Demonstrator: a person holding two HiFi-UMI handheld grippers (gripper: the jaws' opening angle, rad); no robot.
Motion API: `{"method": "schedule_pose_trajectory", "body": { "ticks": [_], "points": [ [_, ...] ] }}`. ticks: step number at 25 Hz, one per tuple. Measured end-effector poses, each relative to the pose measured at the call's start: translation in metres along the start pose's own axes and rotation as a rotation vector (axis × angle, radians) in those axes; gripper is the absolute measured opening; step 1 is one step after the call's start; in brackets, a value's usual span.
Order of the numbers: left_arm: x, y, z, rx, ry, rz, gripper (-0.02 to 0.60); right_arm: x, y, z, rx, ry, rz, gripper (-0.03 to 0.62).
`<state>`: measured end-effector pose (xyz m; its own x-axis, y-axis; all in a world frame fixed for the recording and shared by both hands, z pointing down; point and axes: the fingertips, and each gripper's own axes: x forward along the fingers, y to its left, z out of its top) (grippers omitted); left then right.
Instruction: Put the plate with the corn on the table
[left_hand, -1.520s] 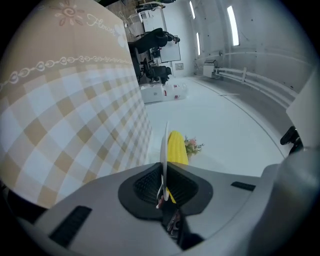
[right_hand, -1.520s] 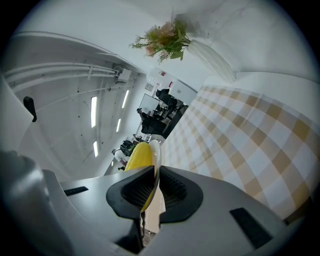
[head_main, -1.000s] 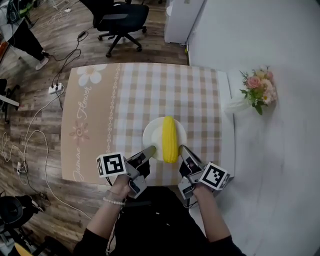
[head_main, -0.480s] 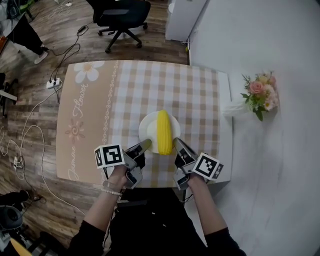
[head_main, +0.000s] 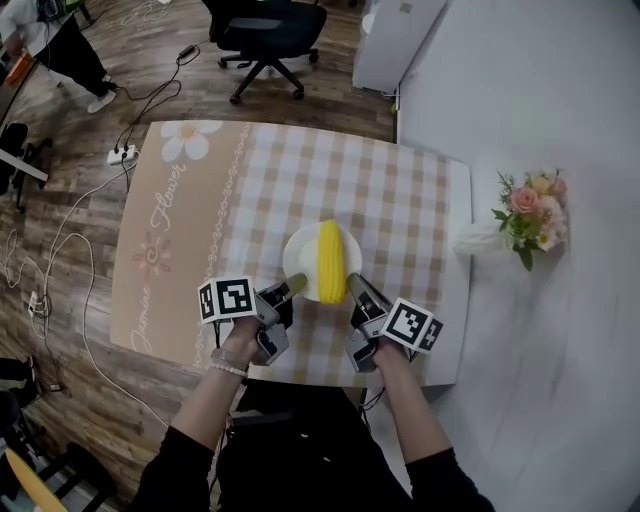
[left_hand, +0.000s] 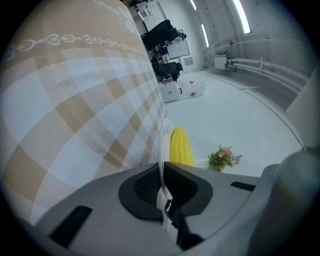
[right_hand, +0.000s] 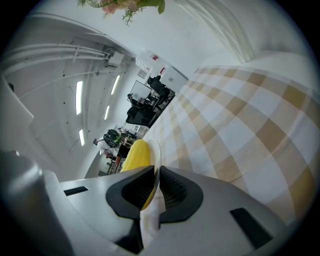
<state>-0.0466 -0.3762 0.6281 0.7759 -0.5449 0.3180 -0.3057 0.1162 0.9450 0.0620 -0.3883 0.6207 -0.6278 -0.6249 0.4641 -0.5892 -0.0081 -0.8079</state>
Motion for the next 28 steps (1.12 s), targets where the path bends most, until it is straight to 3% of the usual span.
{"method": "schedule_pose_trajectory", "body": {
  "ticks": [11,28],
  "points": [
    [0.019,0.019,0.005,-0.019,-0.004,0.056,0.026,0.018,-0.025,0.005,-0.067,0.076,-0.066,0.074],
    [0.026,0.031,0.003,-0.055,0.015,0.111,0.026,0.027,-0.041,0.003,0.002,0.128,-0.108,0.074]
  ]
}}
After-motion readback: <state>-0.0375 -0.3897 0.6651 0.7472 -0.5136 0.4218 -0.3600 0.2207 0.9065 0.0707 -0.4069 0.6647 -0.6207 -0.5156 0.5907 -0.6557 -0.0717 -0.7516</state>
